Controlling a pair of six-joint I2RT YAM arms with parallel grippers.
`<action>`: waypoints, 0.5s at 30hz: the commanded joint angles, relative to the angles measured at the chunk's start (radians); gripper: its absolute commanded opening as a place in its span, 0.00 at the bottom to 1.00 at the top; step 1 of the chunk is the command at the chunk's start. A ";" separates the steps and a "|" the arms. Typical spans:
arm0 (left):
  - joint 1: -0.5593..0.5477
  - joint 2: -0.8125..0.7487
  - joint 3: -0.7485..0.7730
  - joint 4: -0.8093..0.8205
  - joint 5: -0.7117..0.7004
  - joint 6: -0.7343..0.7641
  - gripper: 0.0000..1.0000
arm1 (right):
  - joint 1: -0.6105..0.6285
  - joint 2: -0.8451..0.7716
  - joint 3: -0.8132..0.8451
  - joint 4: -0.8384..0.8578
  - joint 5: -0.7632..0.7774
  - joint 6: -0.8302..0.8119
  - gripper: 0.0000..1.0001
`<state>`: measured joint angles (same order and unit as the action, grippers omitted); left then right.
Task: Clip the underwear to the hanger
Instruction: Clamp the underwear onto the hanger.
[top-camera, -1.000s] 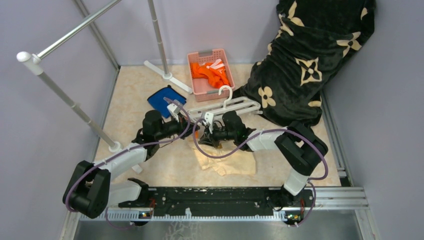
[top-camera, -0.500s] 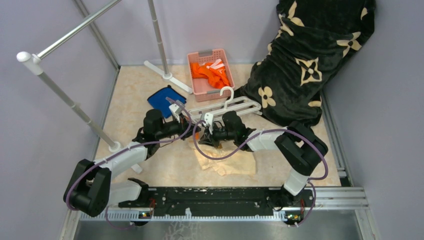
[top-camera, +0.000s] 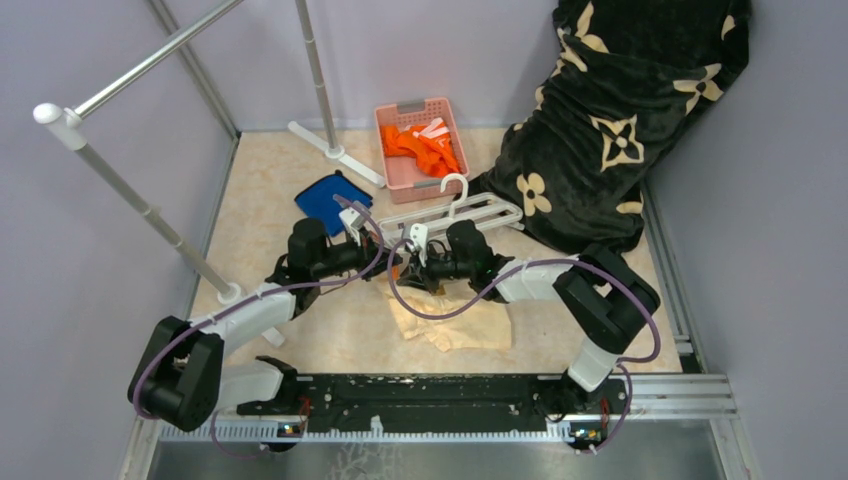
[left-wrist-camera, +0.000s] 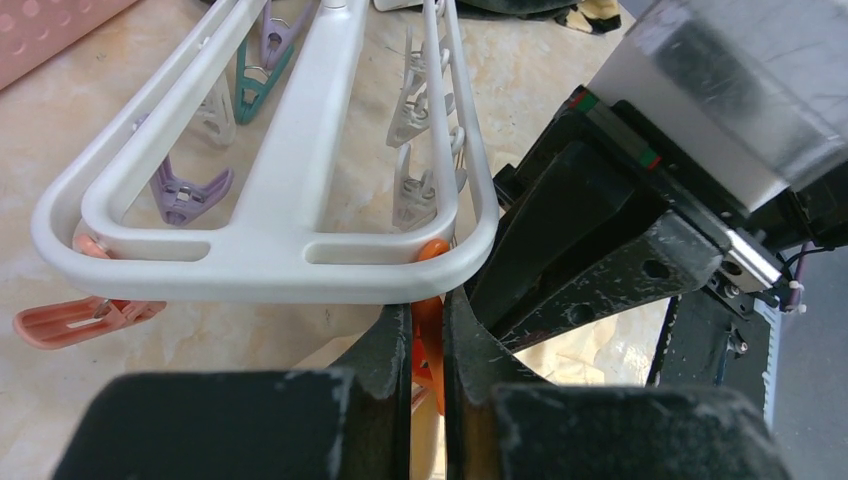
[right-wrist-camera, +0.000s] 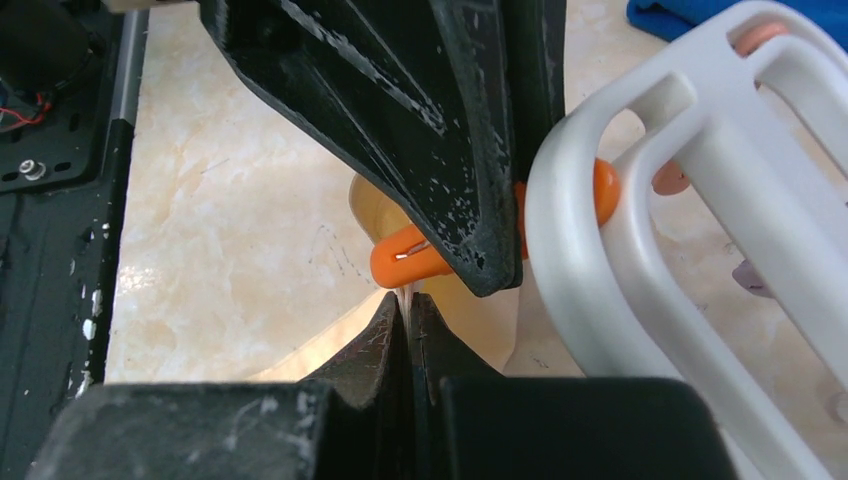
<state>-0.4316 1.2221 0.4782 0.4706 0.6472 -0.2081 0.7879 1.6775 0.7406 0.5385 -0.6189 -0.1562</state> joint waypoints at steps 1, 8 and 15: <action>-0.006 0.005 0.038 0.025 0.020 0.016 0.00 | -0.008 -0.058 0.033 0.064 -0.050 -0.014 0.00; -0.005 0.008 0.039 0.026 0.025 0.013 0.00 | -0.009 -0.055 0.039 0.055 -0.032 -0.016 0.00; -0.005 0.007 0.039 0.026 0.034 0.011 0.00 | -0.009 -0.038 0.058 0.027 -0.007 -0.020 0.00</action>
<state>-0.4316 1.2251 0.4786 0.4706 0.6571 -0.2085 0.7868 1.6596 0.7414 0.5335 -0.6277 -0.1612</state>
